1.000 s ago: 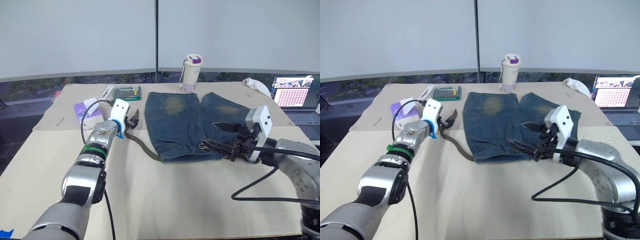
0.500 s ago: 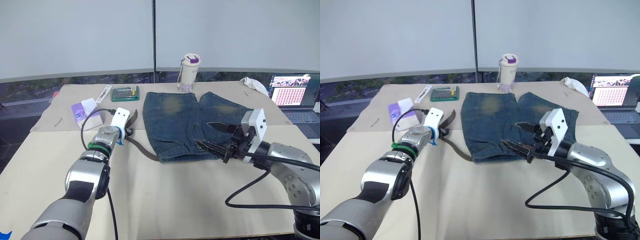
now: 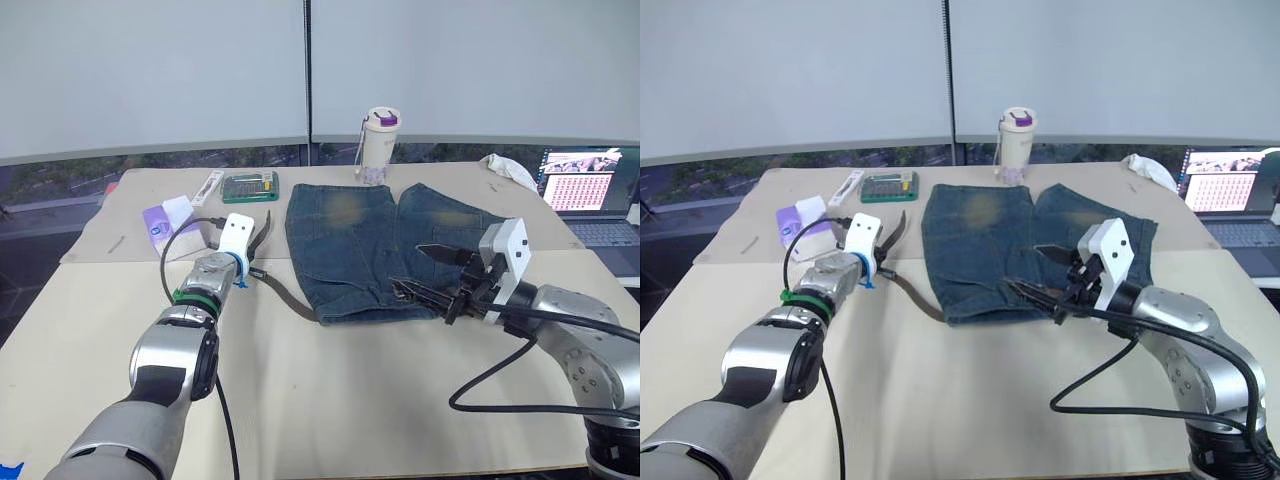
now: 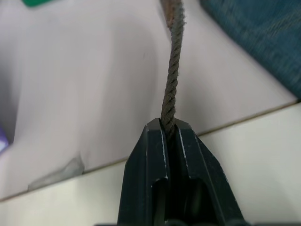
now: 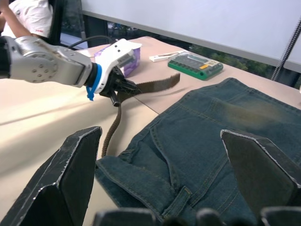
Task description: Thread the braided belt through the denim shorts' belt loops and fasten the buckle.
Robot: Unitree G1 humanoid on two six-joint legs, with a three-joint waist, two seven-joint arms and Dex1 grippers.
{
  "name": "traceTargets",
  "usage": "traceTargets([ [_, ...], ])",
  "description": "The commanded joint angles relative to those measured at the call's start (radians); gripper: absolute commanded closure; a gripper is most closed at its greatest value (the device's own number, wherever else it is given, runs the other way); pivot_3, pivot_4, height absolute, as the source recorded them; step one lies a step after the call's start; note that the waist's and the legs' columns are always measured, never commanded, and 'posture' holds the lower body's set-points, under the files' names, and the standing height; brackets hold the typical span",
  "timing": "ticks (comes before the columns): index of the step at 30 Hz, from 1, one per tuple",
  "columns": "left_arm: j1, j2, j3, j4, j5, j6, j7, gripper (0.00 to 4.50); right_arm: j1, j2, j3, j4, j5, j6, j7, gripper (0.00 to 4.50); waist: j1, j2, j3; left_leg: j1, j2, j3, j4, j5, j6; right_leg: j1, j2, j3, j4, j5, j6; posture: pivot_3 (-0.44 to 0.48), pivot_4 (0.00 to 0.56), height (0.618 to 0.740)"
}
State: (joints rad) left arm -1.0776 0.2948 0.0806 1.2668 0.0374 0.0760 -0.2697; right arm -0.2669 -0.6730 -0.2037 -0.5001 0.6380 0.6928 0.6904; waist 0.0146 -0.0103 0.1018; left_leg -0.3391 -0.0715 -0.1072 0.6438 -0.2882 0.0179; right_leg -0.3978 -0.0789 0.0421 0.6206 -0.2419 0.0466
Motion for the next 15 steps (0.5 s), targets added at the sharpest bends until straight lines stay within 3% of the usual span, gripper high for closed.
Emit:
traceTargets([
  [1, 0.047, -0.022, -0.037, -0.164, 0.024, -0.313, -0.016, 4.49, -0.036, 0.023, 0.005, 0.015, 0.035, 0.099, -0.084, 0.0, 0.001, 0.0, 0.0, 0.0, 0.0, 0.0, 0.0, 0.0, -0.001, 0.0, 0.0, 0.0, 0.0, 0.0, 0.0, 0.0, 0.15, 0.74],
  [8, 0.198, -0.06, -0.157, -0.433, 0.109, -0.559, -0.035, 4.49, -0.171, 0.241, -0.071, 0.08, 0.162, 0.261, -0.368, 0.0, -0.002, -0.001, -0.001, -0.006, 0.001, 0.0, -0.001, 0.005, -0.008, -0.007, -0.007, 0.003, 0.004, 0.0, -0.001, 0.0, 0.15, 0.74],
  [15, 0.311, -0.069, -0.259, -0.65, 0.274, -0.662, 0.092, 4.49, -0.266, 0.476, -0.169, 0.149, 0.35, 0.34, -0.642, 0.0, -0.001, 0.001, -0.002, -0.006, 0.0, -0.001, -0.002, 0.005, -0.006, -0.007, -0.004, 0.001, 0.004, 0.0, -0.001, 0.0, 0.15, 0.74],
])
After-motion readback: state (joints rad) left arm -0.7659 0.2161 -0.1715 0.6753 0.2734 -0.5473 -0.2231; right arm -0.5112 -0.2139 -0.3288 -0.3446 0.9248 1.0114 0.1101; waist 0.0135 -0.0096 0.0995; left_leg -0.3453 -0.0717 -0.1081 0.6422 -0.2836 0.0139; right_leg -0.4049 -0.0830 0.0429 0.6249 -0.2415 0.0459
